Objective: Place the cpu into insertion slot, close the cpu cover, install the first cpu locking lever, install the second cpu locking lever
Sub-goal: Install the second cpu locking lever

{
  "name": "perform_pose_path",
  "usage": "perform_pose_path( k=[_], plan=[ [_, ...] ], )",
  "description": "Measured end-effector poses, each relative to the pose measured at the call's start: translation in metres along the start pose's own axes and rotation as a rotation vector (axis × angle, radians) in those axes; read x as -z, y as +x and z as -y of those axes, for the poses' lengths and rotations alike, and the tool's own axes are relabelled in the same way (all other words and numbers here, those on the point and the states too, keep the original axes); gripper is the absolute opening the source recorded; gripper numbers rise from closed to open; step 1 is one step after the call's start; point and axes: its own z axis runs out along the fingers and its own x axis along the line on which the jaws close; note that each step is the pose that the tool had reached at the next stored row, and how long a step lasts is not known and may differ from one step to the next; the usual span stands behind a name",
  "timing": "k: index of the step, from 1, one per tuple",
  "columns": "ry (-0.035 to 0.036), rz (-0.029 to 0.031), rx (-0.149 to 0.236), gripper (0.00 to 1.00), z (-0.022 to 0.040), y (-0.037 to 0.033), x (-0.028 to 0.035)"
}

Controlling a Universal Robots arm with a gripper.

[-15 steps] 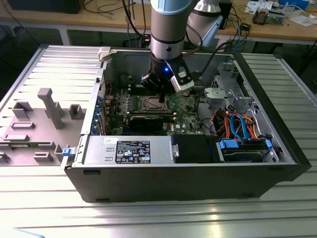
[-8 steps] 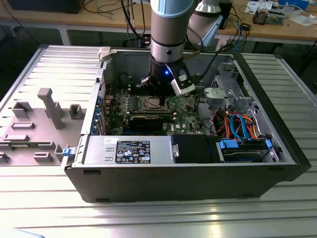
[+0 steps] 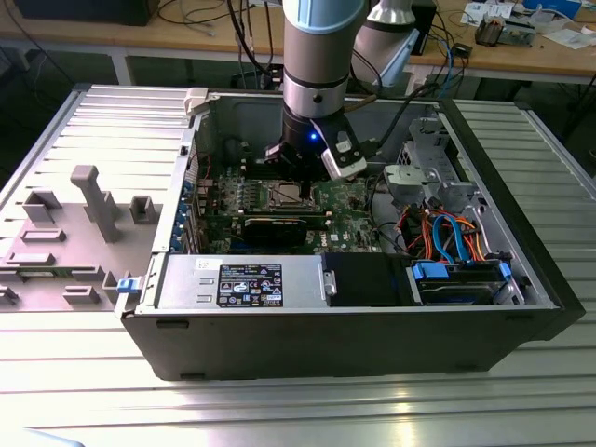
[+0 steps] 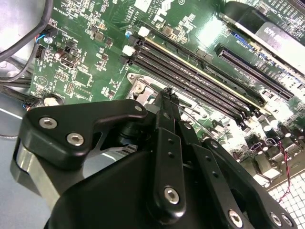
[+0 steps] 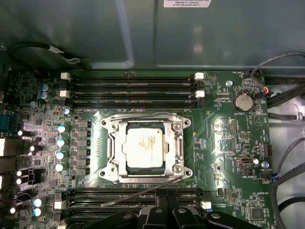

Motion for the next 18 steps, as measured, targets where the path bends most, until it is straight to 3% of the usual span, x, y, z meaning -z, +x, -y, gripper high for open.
perform_pose_path(
  k=[3,4,5,6,18],
  plan=[
    [0.0000,0.0000,0.000,0.11,0.0002,0.0000,0.0000],
    [-0.0122,0.0000,0.000,0.11,0.0011,0.0000,0.0001],
    [-0.0322,-0.0030,-0.001,0.11,0.0028,0.0048,-0.0013],
    [-0.0319,-0.0059,-0.002,0.11,0.0032,0.0144,-0.0041],
    [-0.0321,-0.0060,-0.002,0.11,0.0032,0.0148,-0.0042]
  ],
)
